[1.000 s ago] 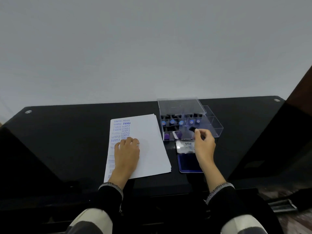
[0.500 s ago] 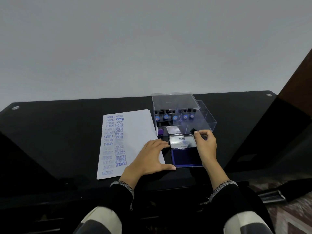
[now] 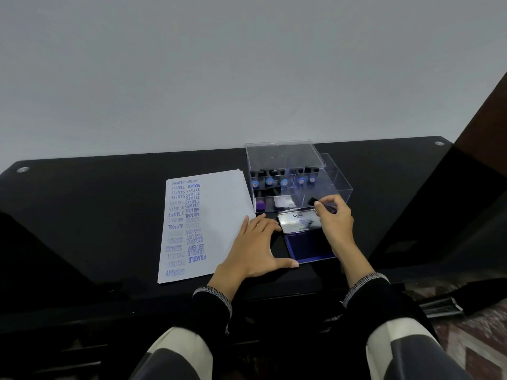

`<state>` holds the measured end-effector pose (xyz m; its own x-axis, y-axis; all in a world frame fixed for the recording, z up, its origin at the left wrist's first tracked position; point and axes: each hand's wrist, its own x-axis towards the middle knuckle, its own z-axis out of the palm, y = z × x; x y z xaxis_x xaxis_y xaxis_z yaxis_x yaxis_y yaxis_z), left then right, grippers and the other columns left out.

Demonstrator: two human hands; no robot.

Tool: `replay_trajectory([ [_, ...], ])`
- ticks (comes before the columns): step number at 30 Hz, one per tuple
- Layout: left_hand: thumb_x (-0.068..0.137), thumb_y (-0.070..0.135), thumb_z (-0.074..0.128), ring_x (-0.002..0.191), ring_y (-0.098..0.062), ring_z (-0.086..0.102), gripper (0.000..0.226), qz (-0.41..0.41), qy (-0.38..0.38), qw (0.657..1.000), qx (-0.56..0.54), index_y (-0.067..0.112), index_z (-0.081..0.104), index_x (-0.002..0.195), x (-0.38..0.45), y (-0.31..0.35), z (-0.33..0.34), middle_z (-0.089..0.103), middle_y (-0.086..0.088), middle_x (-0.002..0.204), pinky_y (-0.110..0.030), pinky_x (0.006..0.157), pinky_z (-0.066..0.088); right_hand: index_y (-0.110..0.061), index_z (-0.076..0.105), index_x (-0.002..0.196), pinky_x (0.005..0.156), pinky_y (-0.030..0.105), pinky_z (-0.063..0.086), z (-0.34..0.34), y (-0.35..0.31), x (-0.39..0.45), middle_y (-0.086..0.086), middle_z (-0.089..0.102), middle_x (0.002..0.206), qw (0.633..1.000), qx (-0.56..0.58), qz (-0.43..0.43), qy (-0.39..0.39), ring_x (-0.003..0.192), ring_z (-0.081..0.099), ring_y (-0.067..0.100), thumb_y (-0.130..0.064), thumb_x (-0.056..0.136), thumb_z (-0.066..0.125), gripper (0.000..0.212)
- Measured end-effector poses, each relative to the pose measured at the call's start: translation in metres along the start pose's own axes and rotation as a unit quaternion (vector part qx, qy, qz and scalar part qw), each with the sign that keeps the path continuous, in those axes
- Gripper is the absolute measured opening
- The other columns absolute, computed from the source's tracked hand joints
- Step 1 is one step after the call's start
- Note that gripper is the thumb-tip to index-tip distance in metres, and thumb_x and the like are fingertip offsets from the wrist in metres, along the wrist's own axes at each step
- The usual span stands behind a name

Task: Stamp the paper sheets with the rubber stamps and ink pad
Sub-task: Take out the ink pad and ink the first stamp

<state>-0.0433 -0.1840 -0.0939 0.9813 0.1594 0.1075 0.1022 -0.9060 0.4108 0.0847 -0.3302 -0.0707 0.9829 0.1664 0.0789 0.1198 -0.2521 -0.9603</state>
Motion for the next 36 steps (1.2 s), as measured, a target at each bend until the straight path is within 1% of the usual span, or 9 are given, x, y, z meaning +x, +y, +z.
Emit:
replay_trajectory([
  [4,0.061,0.085,0.057,0.145,-0.012,0.012,0.097,0.0,-0.019,0.999,-0.031,0.026,0.043,0.138,0.0,-0.007,-0.008,0.036,0.01,0.148,-0.039,0.12,0.0,-0.008,0.06,0.076,0.062,0.012,0.04,-0.007,-0.008,-0.008,0.006,0.062,0.075,0.998,-0.031,-0.044,0.015,0.068,0.052,0.01,-0.028,0.088,0.065,0.024],
  [7,0.075,0.083,0.04,0.134,-0.015,0.035,0.081,-0.055,0.064,0.992,-0.096,0.023,0.056,0.126,-0.004,-0.025,-0.018,0.052,0.006,0.135,-0.042,0.119,0.011,-0.006,0.048,0.059,0.055,0.021,0.037,-0.012,-0.015,-0.012,0.003,0.047,0.056,0.992,-0.112,-0.055,-0.015,0.055,0.042,0.011,-0.029,0.088,0.064,0.04],
  [10,0.093,0.043,0.05,0.117,-0.021,0.05,0.034,-0.131,0.208,0.967,-0.073,0.018,0.064,0.112,-0.014,-0.055,-0.027,0.062,0.001,0.119,-0.05,0.111,0.027,-0.011,0.045,0.054,0.051,0.029,0.036,-0.012,-0.019,-0.017,0.003,0.046,0.052,0.973,-0.219,-0.044,-0.052,0.052,0.042,0.017,-0.019,0.084,0.059,0.034],
  [12,0.093,0.024,0.054,0.121,-0.024,0.048,0.022,-0.207,0.242,0.948,-0.02,0.017,0.063,0.112,-0.022,-0.073,-0.031,0.059,-0.002,0.124,-0.052,0.113,0.023,-0.009,0.049,0.057,0.052,0.031,0.04,-0.01,-0.022,-0.021,0.005,0.052,0.057,0.957,-0.277,-0.044,-0.068,0.055,0.048,0.022,-0.016,0.083,0.057,0.028],
  [17,0.095,0.029,0.051,0.143,-0.035,0.018,0.04,-0.371,0.236,0.898,0.013,0.015,0.052,0.132,-0.038,-0.096,-0.038,0.033,-0.015,0.149,-0.056,0.115,0.002,-0.009,0.049,0.06,0.057,0.033,0.044,0.0,-0.028,-0.027,0.008,0.057,0.067,0.922,-0.374,-0.046,-0.082,0.065,0.056,0.029,-0.014,0.085,0.054,0.025],
  [21,0.095,0.039,0.048,0.142,-0.038,0.018,0.051,-0.429,0.21,0.879,0.018,0.013,0.043,0.138,-0.04,-0.099,-0.039,0.025,-0.021,0.153,-0.057,0.115,0.005,-0.007,0.054,0.068,0.06,0.032,0.041,0.006,-0.027,-0.03,0.009,0.056,0.073,0.905,-0.414,-0.056,-0.075,0.071,0.055,0.032,-0.014,0.087,0.053,0.02],
  [27,0.094,0.043,0.048,0.131,-0.038,0.031,0.05,-0.443,0.211,0.87,0.058,0.012,0.047,0.132,-0.037,-0.096,-0.041,0.038,-0.018,0.145,-0.055,0.108,0.017,-0.008,0.053,0.081,0.063,0.032,0.036,0.019,-0.024,-0.037,0.012,0.06,0.087,0.858,-0.498,-0.109,-0.068,0.085,0.06,0.035,-0.008,0.088,0.047,0.009],
  [31,0.093,0.043,0.049,0.126,-0.037,0.035,0.05,-0.454,0.216,0.863,0.061,0.01,0.048,0.13,-0.034,-0.098,-0.044,0.042,-0.018,0.141,-0.054,0.104,0.023,-0.012,0.047,0.08,0.062,0.032,0.034,0.022,-0.025,-0.044,0.013,0.064,0.091,0.836,-0.53,-0.128,-0.062,0.085,0.061,0.033,-0.002,0.088,0.045,0.013],
  [36,0.093,0.037,0.053,0.121,-0.037,0.04,0.048,-0.436,0.232,0.869,0.025,0.009,0.046,0.131,-0.03,-0.097,-0.048,0.046,-0.018,0.136,-0.046,0.101,0.03,-0.011,0.045,0.077,0.061,0.032,0.034,0.018,-0.021,-0.045,0.015,0.063,0.086,0.866,-0.486,-0.11,-0.041,0.07,0.05,0.032,-0.004,0.089,0.044,0.014],
])
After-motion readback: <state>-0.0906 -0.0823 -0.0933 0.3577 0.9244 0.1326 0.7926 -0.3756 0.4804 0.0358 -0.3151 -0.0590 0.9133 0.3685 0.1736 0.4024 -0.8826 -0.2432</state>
